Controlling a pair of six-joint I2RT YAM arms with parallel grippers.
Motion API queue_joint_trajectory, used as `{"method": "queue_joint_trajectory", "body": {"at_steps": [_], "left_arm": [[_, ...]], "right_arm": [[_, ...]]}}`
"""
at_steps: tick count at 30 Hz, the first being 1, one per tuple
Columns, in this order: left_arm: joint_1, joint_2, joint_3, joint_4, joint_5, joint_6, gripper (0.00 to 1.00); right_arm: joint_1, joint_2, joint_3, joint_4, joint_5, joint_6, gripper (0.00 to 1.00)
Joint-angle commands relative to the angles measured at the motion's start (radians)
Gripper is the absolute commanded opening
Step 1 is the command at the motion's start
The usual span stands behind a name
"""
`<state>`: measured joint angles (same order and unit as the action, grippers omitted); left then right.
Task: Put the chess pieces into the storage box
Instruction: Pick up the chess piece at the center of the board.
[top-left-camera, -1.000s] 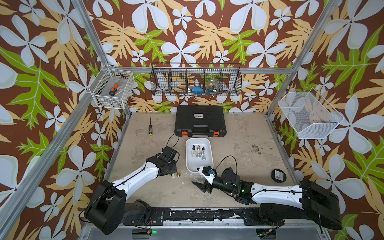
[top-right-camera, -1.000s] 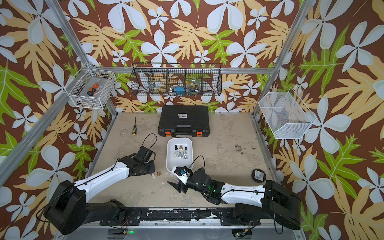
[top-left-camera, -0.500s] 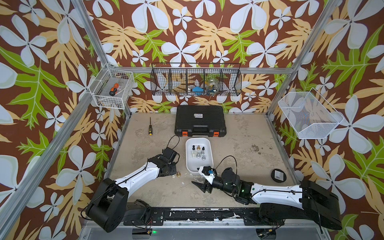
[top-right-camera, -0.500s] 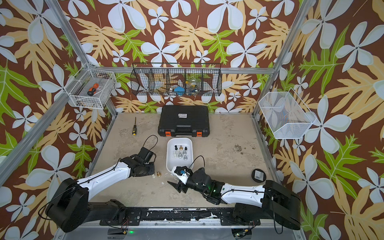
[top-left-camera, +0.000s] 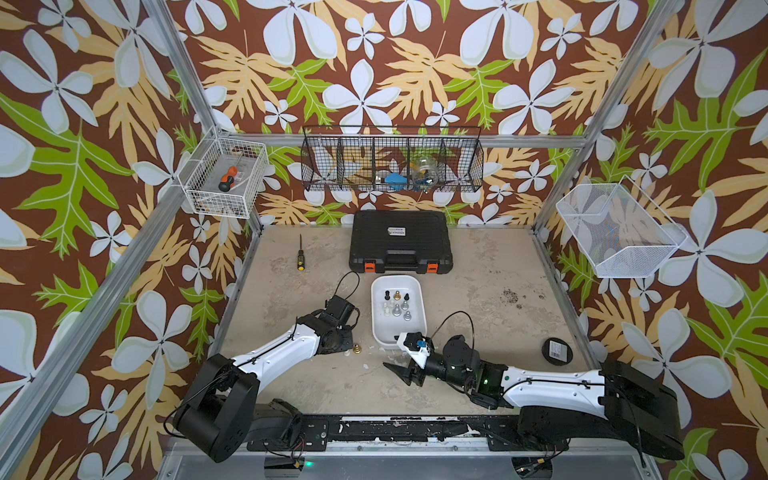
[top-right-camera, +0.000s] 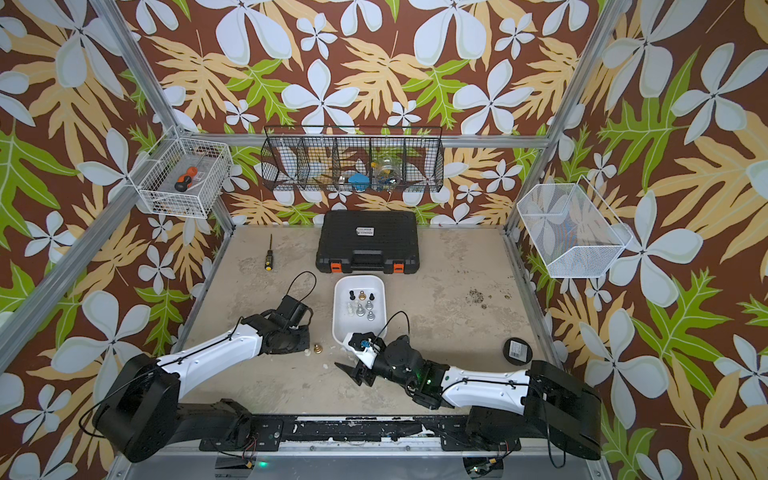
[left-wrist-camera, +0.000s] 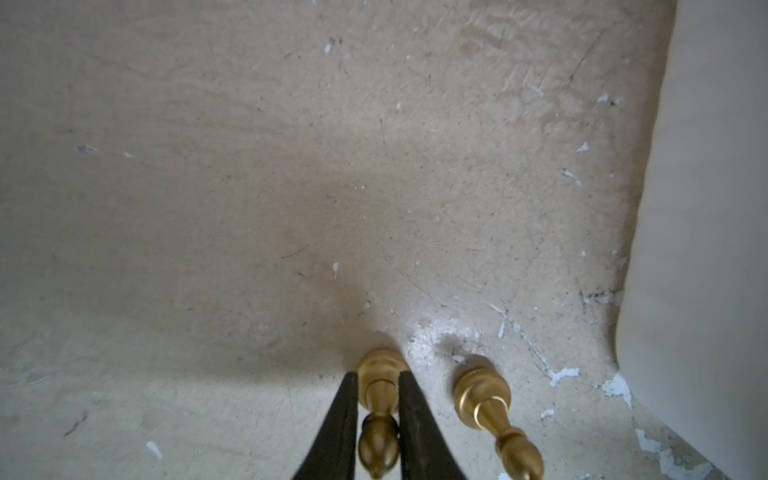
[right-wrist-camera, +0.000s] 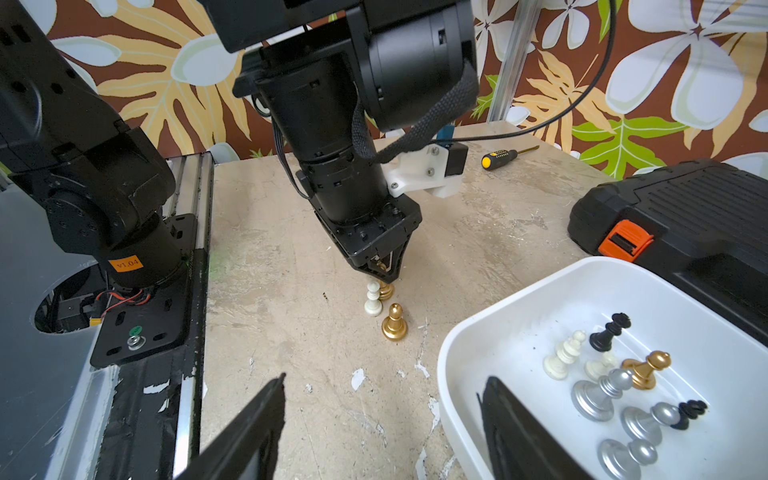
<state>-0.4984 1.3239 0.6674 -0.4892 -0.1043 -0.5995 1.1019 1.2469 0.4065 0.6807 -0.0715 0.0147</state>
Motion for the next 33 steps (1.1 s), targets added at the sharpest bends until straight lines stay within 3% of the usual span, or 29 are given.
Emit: {"method": "queue_joint_trajectory", "body": {"at_steps": [1, 11, 18, 24, 33], "left_arm": [[0.000, 0.001, 0.000, 0.006, 0.003, 0.010, 0.17], [0.000, -0.015, 0.015, -0.006, -0.013, 0.019, 0.13], [-0.002, -0.054, 0.111, -0.089, -0.073, 0.034, 0.13], [-0.079, -0.042, 0.253, -0.146, -0.137, 0.052, 0.11], [-0.256, 0.097, 0.446, -0.158, -0.148, 0.053, 0.11]], "right_arm": [[0.001, 0.003, 0.005, 0.022, 0.013, -0.002, 0.75], [0.001, -0.012, -0.006, 0.035, 0.050, 0.005, 0.75], [-0.039, -0.152, -0.087, 0.081, 0.298, 0.064, 0.83], [-0.316, -0.250, -0.159, 0.071, 0.140, 0.275, 0.84], [-0.336, -0.259, -0.178, 0.091, 0.147, 0.285, 0.84]]}}
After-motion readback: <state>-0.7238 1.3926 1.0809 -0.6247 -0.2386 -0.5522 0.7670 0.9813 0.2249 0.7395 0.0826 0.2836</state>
